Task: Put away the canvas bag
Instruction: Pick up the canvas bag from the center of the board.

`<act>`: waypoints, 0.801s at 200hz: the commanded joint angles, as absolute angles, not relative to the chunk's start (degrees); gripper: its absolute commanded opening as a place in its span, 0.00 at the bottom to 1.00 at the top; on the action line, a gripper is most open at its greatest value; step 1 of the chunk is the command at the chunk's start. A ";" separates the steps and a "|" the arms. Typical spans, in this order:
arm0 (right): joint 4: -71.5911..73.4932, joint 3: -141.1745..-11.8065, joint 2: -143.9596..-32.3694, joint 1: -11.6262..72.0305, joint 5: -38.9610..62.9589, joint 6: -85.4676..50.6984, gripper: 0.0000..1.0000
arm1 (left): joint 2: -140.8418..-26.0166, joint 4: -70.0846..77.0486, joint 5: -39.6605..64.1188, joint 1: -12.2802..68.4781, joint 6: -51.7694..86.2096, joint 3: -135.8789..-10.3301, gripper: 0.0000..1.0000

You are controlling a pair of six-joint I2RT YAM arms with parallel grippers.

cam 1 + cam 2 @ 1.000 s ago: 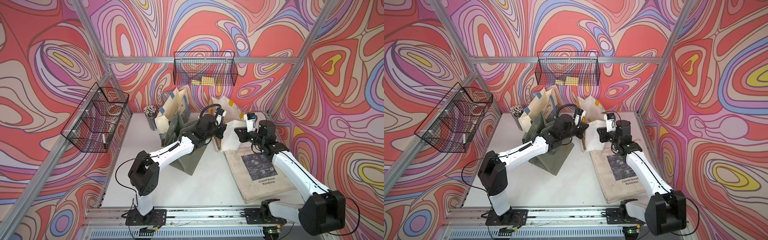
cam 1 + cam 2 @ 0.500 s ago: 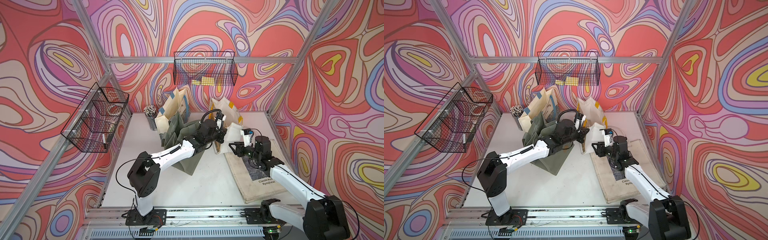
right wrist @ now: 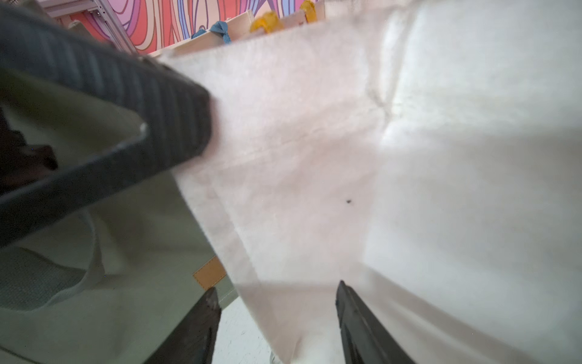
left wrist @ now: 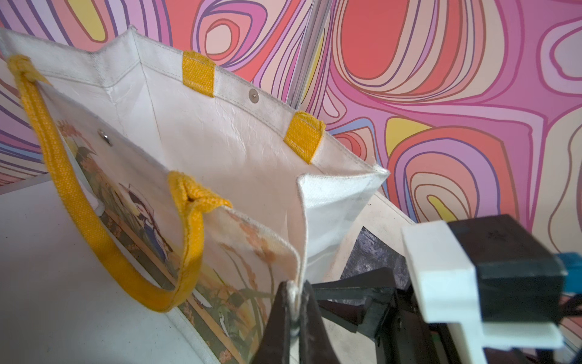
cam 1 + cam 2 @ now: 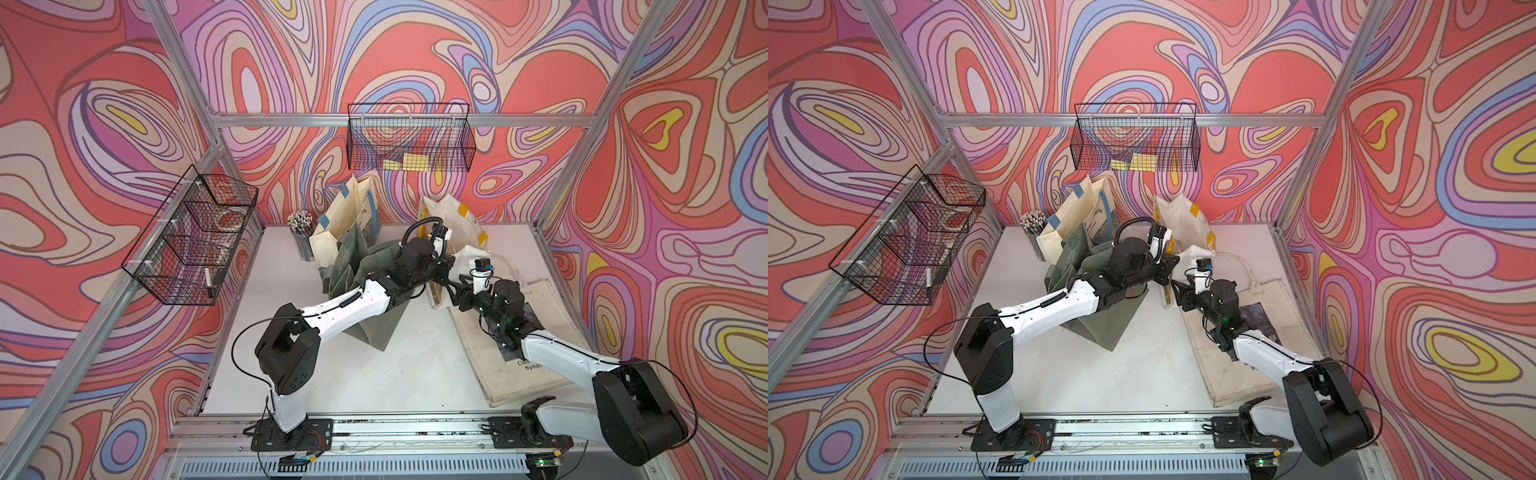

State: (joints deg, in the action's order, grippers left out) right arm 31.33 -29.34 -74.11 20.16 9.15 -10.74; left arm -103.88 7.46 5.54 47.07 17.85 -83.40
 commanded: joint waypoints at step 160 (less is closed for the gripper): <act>24.99 -20.48 -55.87 8.76 9.19 -2.41 0.96 | -100.96 5.71 6.97 47.48 18.06 -83.08 0.00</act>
